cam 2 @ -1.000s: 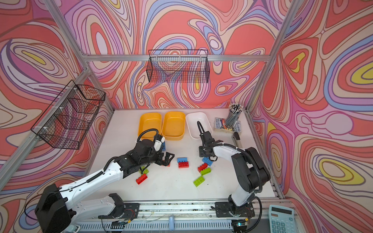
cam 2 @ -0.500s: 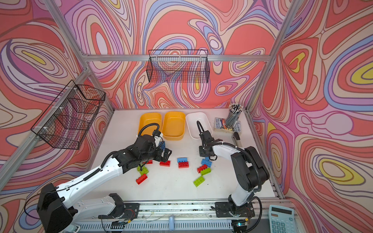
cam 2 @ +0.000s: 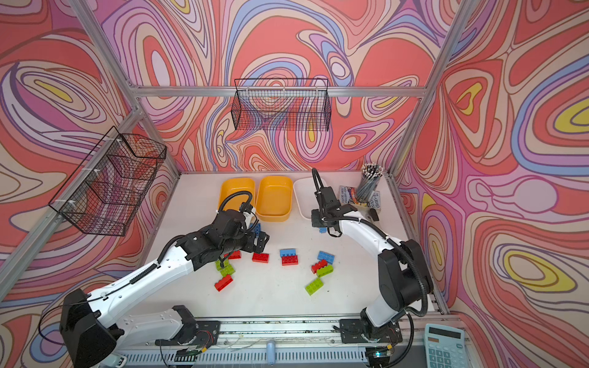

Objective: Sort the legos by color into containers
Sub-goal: 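Carry the blue brick with the right gripper into the white tray and release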

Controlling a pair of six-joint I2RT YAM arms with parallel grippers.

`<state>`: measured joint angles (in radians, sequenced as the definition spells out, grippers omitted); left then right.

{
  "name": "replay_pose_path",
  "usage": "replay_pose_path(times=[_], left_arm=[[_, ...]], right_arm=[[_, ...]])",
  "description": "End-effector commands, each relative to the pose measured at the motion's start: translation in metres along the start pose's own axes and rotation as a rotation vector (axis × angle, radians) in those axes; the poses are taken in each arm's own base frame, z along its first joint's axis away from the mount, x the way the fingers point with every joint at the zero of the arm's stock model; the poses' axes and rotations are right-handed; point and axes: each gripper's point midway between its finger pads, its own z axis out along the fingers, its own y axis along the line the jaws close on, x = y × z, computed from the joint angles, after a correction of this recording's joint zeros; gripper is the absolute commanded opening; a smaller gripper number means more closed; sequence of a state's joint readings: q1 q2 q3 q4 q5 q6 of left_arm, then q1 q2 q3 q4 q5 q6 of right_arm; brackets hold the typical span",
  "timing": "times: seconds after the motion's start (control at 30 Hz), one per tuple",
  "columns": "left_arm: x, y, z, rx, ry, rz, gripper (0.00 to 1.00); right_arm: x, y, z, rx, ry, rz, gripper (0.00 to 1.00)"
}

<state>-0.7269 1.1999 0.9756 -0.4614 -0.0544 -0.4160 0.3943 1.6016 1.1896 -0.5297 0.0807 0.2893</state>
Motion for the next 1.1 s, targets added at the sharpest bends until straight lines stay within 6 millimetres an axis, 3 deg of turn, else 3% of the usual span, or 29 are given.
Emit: replay_pose_path(times=[0.0,0.1,0.27,0.5,0.6,0.73,0.9,1.07], left_arm=[[-0.007,0.001,-0.006,-0.018,-0.013,0.016,1.00],[-0.011,0.000,-0.005,-0.022,-0.018,0.022,1.00],[-0.012,-0.001,0.000,-0.028,-0.003,0.025,1.00],[-0.010,-0.001,0.005,-0.027,0.001,0.011,1.00],[-0.009,0.001,0.007,-0.039,0.003,0.013,1.00],[-0.011,0.002,0.008,-0.049,0.003,0.021,1.00],[-0.012,0.001,0.002,-0.035,-0.011,0.012,1.00],[-0.002,0.003,-0.011,-0.007,-0.026,-0.027,1.00]], right_arm=[[-0.027,0.009,0.000,-0.004,-0.040,-0.006,0.27],[-0.054,0.017,0.015,0.002,-0.070,-0.014,0.26],[-0.080,0.023,0.072,0.045,-0.053,-0.033,0.26],[-0.091,0.017,0.134,0.084,-0.017,-0.028,0.28],[-0.092,0.014,0.149,0.084,-0.009,-0.025,0.40],[-0.099,0.017,0.143,0.066,-0.030,-0.022,0.67],[-0.105,0.019,0.102,0.055,-0.070,0.008,0.73],[-0.084,0.018,0.059,0.083,-0.085,0.013,0.82]])
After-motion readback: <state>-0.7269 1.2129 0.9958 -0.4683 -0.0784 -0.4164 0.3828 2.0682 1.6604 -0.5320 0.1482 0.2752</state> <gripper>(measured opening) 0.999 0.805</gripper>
